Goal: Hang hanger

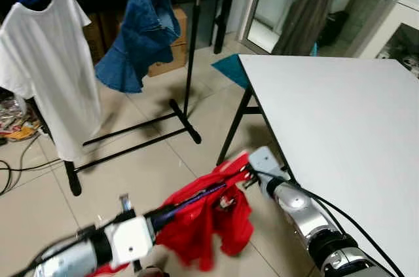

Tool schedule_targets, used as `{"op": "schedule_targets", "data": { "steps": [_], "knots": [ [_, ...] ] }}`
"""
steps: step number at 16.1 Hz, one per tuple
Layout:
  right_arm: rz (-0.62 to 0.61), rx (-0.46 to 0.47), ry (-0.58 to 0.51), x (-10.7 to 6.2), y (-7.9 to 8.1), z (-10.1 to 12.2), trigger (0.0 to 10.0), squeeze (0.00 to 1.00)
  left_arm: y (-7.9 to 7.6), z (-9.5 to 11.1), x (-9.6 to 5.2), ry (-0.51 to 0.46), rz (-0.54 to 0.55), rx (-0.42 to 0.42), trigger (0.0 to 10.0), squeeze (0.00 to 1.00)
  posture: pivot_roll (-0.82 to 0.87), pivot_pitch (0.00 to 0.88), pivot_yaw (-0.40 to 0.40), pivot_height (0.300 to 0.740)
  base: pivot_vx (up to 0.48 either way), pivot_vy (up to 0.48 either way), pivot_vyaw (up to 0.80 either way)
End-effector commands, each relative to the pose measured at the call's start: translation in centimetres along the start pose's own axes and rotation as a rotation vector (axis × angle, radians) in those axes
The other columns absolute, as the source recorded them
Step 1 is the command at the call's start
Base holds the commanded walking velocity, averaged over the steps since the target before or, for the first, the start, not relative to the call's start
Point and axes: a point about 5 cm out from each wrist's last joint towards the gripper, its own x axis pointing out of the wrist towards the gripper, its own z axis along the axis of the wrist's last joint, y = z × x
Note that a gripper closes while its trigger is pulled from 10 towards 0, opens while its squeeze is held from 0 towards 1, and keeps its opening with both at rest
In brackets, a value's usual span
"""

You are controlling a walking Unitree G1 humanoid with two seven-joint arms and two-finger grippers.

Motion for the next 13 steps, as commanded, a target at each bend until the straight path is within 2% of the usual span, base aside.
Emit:
{"op": "schedule_targets", "data": {
  "steps": [1,3,4,5,6,7,8,11,12,13],
  "knots": [
    [-0.193,0.023,0.000,-1.1,-4.0,-0.6,0.0,0.00,-0.7,-0.4,0.0,0.005,-0.004,0.006,10.0,0.00,0.28,0.090,-0.142,0.740,0.000,0.000,0.00],
    [-0.223,-0.008,0.005,-1.3,-4.5,-0.9,0.0,0.00,-0.6,-0.4,0.0,-0.006,0.034,0.011,10.0,0.00,0.28,0.088,-0.146,0.740,0.000,0.000,0.00],
    [-0.215,-0.022,0.000,-1.5,-4.4,-1.1,0.0,0.00,0.0,-0.3,0.1,-0.021,0.083,0.032,10.0,0.00,0.28,0.088,-0.148,0.740,0.000,0.000,0.00],
    [-0.182,-0.055,-0.013,-1.8,-3.8,-1.4,0.0,0.00,1.8,0.3,-0.1,-0.045,0.185,0.084,10.0,0.00,0.28,0.087,-0.152,0.740,0.000,0.000,0.00],
    [-0.175,-0.064,-0.016,-1.9,-3.7,-1.5,0.0,0.00,2.3,0.4,-0.2,-0.050,0.210,0.096,10.0,0.00,0.28,0.088,-0.154,0.740,0.000,0.000,0.00],
    [-0.162,-0.075,-0.032,-1.9,-3.4,-1.4,0.0,0.00,3.6,0.9,-0.8,-0.065,0.275,0.138,10.0,0.00,0.29,0.088,-0.159,0.740,0.000,0.000,0.00],
    [-0.136,-0.074,-0.061,-1.8,-2.9,-1.0,0.0,0.00,3.9,1.0,-1.1,-0.066,0.270,0.145,10.0,0.00,0.29,0.088,-0.159,0.740,0.000,0.000,0.00],
    [-0.002,-0.051,-0.159,-1.5,-1.0,0.6,0.0,0.00,3.0,1.2,-1.0,-0.069,0.198,0.131,10.0,0.00,0.29,0.091,-0.157,0.740,0.000,0.000,0.00],
    [0.119,-0.058,-0.212,-1.5,0.8,1.5,0.0,0.00,1.9,1.0,-0.7,-0.068,0.157,0.100,10.0,0.00,0.29,0.090,-0.157,0.740,0.000,0.000,0.00],
    [0.199,-0.043,-0.241,-1.6,2.1,2.0,7.3,0.00,1.1,0.7,-0.5,-0.057,0.151,0.055,10.0,0.00,0.30,0.094,-0.157,0.740,0.000,0.000,0.00]
  ]
}}
